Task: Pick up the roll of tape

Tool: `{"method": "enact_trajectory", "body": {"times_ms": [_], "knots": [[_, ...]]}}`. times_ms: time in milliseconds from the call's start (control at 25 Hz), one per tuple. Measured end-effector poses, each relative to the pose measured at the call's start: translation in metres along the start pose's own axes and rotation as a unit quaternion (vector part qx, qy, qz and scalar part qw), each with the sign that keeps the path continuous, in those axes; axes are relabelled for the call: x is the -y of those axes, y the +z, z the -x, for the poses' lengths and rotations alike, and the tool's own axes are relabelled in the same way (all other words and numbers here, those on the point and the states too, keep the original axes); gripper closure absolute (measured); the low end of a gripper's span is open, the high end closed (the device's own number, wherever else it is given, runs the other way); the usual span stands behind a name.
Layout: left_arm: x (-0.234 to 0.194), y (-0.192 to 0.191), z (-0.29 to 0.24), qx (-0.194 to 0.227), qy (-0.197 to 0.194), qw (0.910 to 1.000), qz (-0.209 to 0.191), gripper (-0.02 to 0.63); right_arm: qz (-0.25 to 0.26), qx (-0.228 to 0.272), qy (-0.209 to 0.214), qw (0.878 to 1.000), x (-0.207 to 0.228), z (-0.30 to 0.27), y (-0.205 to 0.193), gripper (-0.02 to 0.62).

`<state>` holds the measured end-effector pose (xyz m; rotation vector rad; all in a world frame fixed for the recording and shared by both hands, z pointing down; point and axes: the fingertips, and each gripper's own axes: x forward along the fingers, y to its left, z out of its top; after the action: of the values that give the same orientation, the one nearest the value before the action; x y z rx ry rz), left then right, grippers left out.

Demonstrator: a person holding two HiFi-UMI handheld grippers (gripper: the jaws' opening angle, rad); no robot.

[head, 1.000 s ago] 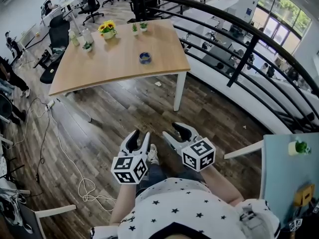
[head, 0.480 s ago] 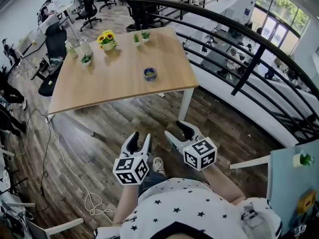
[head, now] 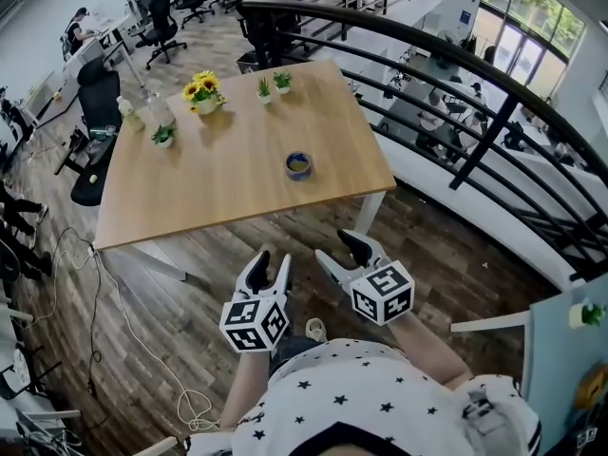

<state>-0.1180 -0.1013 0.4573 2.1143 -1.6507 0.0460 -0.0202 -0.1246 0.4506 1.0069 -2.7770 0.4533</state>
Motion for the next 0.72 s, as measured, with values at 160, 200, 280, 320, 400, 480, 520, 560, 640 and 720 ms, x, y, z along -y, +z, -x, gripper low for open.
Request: {"method": "enact_trajectory", "body": {"times_ms": [160, 200, 280, 320, 400, 480, 520, 560, 640, 720], "knots": [[-0.019, 0.013, -0.024, -0.004, -0.003, 1.0000, 0.001, 0.428, -0.003, -0.002, -0.005, 1.000, 0.011, -0.028, 0.009, 0.373], [-0.024, 0.015, -0.029, -0.006, -0.004, 1.0000, 0.002, 0.428, -0.003, -0.002, -0.006, 1.000, 0.013, -0.034, 0.011, 0.373], [-0.032, 0.019, -0.040, -0.009, -0.006, 0.9999, 0.002, 0.428, -0.003, -0.003, -0.009, 1.000, 0.018, -0.046, 0.013, 0.373], [-0.036, 0.021, -0.045, -0.010, -0.008, 0.9999, 0.002, 0.428, -0.003, -0.003, -0.011, 1.000, 0.021, -0.051, 0.015, 0.373], [-0.044, 0.026, -0.055, -0.012, -0.011, 0.9999, 0.001, 0.428, -0.004, -0.003, -0.014, 1.000, 0.026, -0.063, 0.018, 0.373], [-0.052, 0.030, -0.065, -0.013, -0.015, 0.9998, 0.000, 0.428, -0.005, -0.003, -0.017, 1.000, 0.031, -0.074, 0.021, 0.373], [-0.056, 0.032, -0.070, -0.014, -0.018, 0.9997, -0.001, 0.428, -0.005, -0.002, -0.019, 1.000, 0.034, -0.080, 0.022, 0.373], [-0.059, 0.033, -0.074, -0.016, -0.020, 0.9997, -0.002, 0.428, -0.006, -0.002, -0.019, 1.000, 0.036, -0.085, 0.023, 0.373], [-0.066, 0.035, -0.082, -0.020, -0.026, 0.9994, -0.002, 0.428, -0.006, -0.003, -0.020, 1.000, 0.038, -0.095, 0.024, 0.373], [-0.071, 0.037, -0.089, -0.023, -0.032, 0.9992, -0.003, 0.428, -0.006, -0.004, -0.021, 1.000, 0.040, -0.104, 0.025, 0.373]]}}
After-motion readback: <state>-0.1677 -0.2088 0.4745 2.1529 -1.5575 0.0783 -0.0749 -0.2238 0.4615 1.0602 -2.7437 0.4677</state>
